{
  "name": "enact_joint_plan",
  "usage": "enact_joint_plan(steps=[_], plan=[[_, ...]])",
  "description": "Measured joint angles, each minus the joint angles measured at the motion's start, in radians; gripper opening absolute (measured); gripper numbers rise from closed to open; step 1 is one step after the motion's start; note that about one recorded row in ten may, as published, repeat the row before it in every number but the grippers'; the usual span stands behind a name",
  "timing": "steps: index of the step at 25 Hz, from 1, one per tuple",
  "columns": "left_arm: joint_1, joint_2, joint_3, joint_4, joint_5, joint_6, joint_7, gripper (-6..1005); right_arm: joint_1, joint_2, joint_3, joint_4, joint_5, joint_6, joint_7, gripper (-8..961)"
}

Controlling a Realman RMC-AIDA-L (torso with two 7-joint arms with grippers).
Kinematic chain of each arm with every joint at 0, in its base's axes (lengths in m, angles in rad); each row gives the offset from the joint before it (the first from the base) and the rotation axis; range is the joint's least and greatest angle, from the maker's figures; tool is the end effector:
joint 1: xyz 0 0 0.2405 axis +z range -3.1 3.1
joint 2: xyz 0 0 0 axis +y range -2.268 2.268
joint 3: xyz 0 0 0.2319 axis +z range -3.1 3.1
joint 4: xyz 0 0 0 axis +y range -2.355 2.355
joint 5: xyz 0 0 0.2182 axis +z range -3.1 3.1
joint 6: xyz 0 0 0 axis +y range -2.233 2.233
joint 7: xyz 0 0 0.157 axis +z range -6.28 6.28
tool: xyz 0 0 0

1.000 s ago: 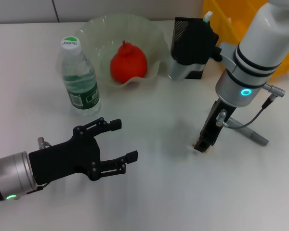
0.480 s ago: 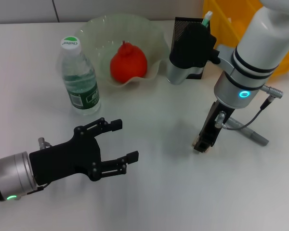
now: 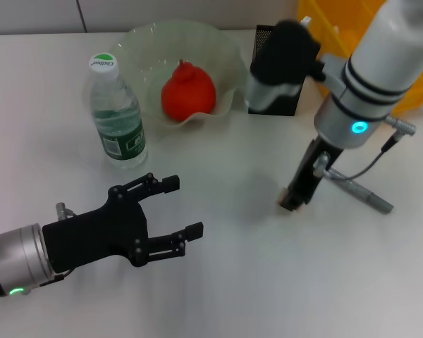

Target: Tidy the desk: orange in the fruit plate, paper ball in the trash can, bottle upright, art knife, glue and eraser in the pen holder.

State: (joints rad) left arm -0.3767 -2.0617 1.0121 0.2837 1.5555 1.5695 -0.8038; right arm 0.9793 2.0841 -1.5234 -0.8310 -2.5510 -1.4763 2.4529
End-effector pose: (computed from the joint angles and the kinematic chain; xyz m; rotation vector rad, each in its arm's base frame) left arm -0.2676 0.2532 -0.0551 -2.6573 -0.3882 -0.9513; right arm 0.1393 0.3662 -0.0698 -2.8077 0.6794 -0.8473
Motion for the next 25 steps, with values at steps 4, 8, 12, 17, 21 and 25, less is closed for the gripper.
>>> enact_joint_plan(steps=[4,8,12,17,21,25], plan=[[0.000,0.000,-0.001,0.000,0.000,0.008,0.000,863,-0.015,-0.008,0.153,-0.130,-0.021,-0.085,0.010,268],[-0.002,0.000,-0.002,0.000,0.000,0.011,0.000,863,-0.012,-0.015,0.309,-0.264,-0.109,-0.121,0.051,275],[-0.005,0.000,-0.001,0.000,0.000,0.012,0.000,864,-0.005,-0.016,0.388,-0.321,-0.175,-0.028,0.075,282],[-0.005,0.000,0.000,0.000,-0.001,0.017,0.000,864,-0.002,-0.013,0.384,-0.288,-0.197,0.096,0.083,290],[-0.004,0.000,-0.005,0.000,-0.003,0.026,0.000,863,0.006,-0.009,0.382,-0.242,-0.210,0.169,0.083,297],[-0.002,0.000,-0.007,0.000,-0.004,0.030,0.000,864,0.013,-0.009,0.382,-0.189,-0.212,0.244,0.078,304]])
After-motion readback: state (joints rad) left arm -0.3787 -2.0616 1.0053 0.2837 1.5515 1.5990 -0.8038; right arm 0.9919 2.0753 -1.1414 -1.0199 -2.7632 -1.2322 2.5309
